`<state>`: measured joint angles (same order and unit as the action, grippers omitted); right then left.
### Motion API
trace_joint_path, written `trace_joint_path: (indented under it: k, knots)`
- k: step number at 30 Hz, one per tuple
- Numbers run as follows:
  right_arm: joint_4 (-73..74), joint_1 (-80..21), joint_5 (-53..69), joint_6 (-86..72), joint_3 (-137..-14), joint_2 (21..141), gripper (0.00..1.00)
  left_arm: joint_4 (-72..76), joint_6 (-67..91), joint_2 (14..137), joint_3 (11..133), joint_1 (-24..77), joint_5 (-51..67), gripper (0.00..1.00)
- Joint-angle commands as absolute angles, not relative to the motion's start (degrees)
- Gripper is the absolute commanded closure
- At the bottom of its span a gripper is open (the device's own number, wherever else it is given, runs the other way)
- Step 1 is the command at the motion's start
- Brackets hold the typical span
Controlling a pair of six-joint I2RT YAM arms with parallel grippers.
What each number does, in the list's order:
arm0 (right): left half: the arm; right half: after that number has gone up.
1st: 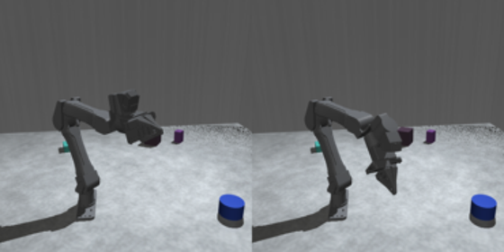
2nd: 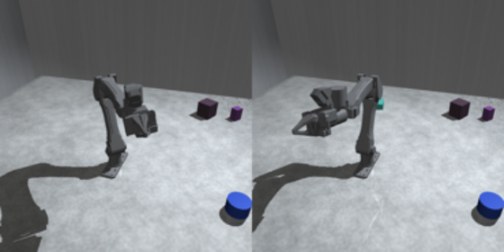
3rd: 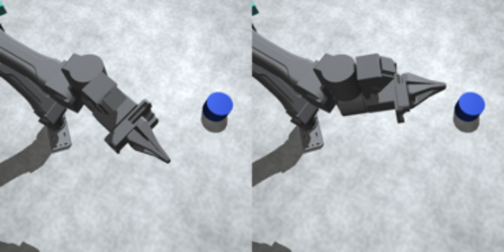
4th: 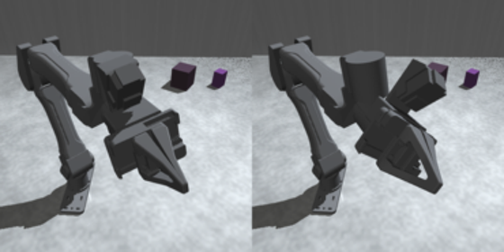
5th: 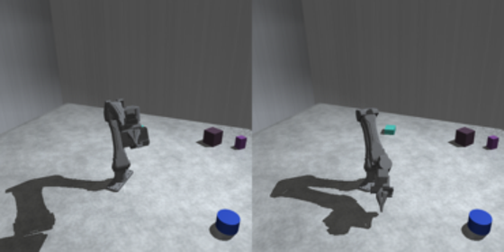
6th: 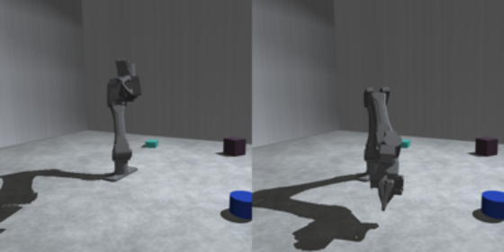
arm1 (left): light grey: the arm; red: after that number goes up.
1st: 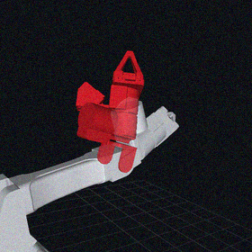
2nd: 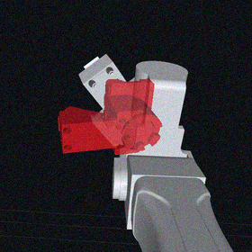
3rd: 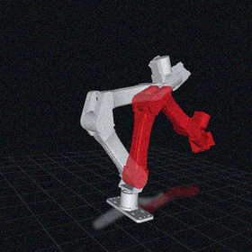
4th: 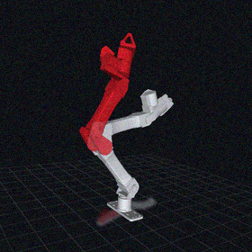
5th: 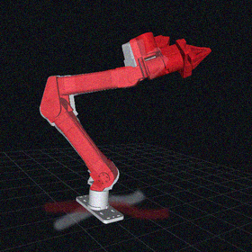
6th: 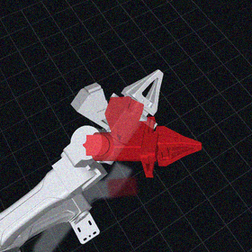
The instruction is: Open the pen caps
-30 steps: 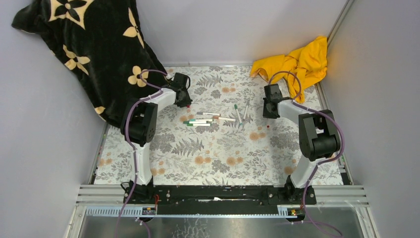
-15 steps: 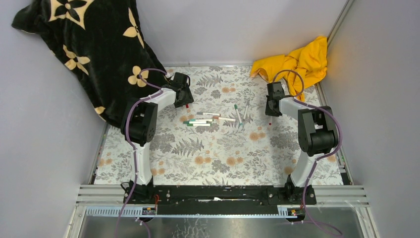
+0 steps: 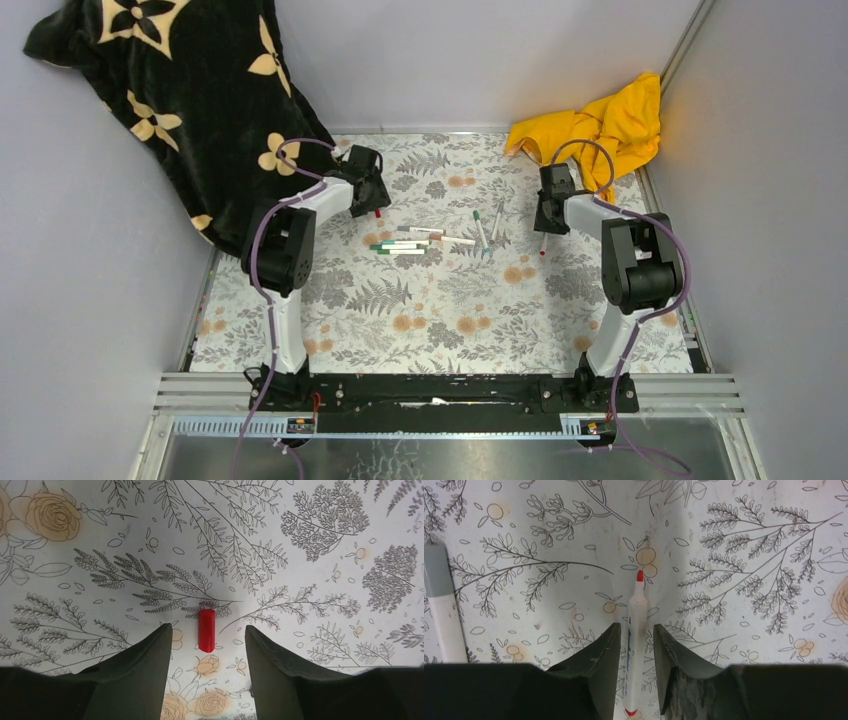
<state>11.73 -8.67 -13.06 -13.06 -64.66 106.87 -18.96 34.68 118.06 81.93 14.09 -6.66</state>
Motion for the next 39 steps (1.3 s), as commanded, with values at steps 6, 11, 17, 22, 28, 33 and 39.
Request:
trace_joint_path:
  k: [6, 11, 17, 22, 28, 33, 39]
  knots:
    - [17.5, -9.7, -13.5, -11.7, -69.0, 98.8, 0.6, -15.8, 37.8, 108.4, 79.4, 13.8, -7.0, 0.28]
    - [19.9, -13.4, -10.7, -12.3, -72.3, 100.4, 0.59, -14.6, 38.5, 104.8, 77.5, 14.7, -6.1, 0.27]
    - [20.6, -19.1, -9.3, -14.4, -76.9, 106.0, 0.57, -12.4, 39.8, 100.4, 73.2, 16.7, -4.5, 0.26]
    - [20.5, -20.6, -8.3, -16.3, -79.6, 110.2, 0.56, -10.5, 40.4, 97.6, 69.9, 17.8, -3.5, 0.2]
    - [21.7, -22.0, -8.3, -17.0, -82.4, 114.4, 0.56, -9.3, 40.9, 95.2, 68.0, 18.8, -3.5, 0.2]
    - [23.4, -23.5, -9.4, -17.1, -84.4, 117.8, 0.56, -8.8, 41.3, 93.9, 66.7, 18.9, -3.6, 0.2]
    - [24.9, -23.6, -10.6, -17.9, -82.7, 119.3, 0.61, -8.7, 41.0, 93.4, 66.3, 18.9, -3.6, 0.19]
